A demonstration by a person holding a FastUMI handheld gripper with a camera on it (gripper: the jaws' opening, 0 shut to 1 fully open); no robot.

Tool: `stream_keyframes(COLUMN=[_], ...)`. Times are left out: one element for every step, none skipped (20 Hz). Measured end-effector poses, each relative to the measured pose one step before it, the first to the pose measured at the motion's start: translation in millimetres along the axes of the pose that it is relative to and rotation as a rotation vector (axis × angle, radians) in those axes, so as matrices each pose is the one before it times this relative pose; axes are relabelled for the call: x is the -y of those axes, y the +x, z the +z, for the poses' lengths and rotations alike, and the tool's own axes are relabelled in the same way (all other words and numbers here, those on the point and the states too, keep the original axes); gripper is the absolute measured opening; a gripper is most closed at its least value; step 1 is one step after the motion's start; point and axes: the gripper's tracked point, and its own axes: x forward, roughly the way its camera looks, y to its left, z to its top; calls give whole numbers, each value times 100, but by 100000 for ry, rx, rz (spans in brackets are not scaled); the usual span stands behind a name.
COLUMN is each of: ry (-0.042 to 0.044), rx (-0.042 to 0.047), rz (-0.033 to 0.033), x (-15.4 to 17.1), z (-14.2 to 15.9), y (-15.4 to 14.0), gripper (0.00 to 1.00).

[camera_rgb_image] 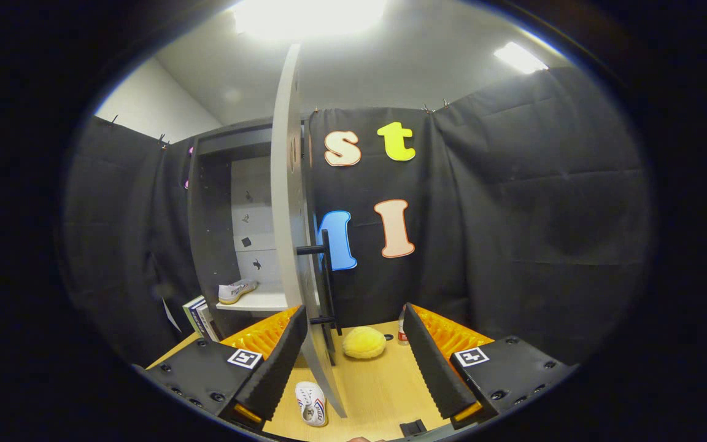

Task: Open the shoe cabinet door, grab the shoes and put them into the shoe cabinet, then close the shoe cabinet door.

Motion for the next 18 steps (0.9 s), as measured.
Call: stream_keyframes(ry=[1001,25,-1065,-1609,-1509,-756,304,754,262,-1114,-2116,-2777,-1605,-859,-1,-11,-423,-1198], rx=[-222,71,99,-196,-109,177,-155,-830,-1327,-1712,-1627,-1790,-1355,-2226,-2293,-2993,-2990,-3290], rz=[2357,1983,1969,1756,2091,1998,1614,1907,2233,2317,1468,1763,1022,1360,1385,1519,791,1125], x=[-803,-467,-432,-107,-217,-398,-420,-718,-704,-472,-198,59,-64,-83,-202,-576,-389,-407], z=[72,31,84,-99,-19,-19,-111,-151,-323,-259,-360,-425,-362,-470,-381,-626,-673,-867], y=[-183,-264,-45,-122,-43,19,202,1,-109,-317,-196,168,220,179,30,-48,-50,389], gripper=[98,98,98,98,98,98,98,98,98,98,98,98,98,98,98,98,98,98])
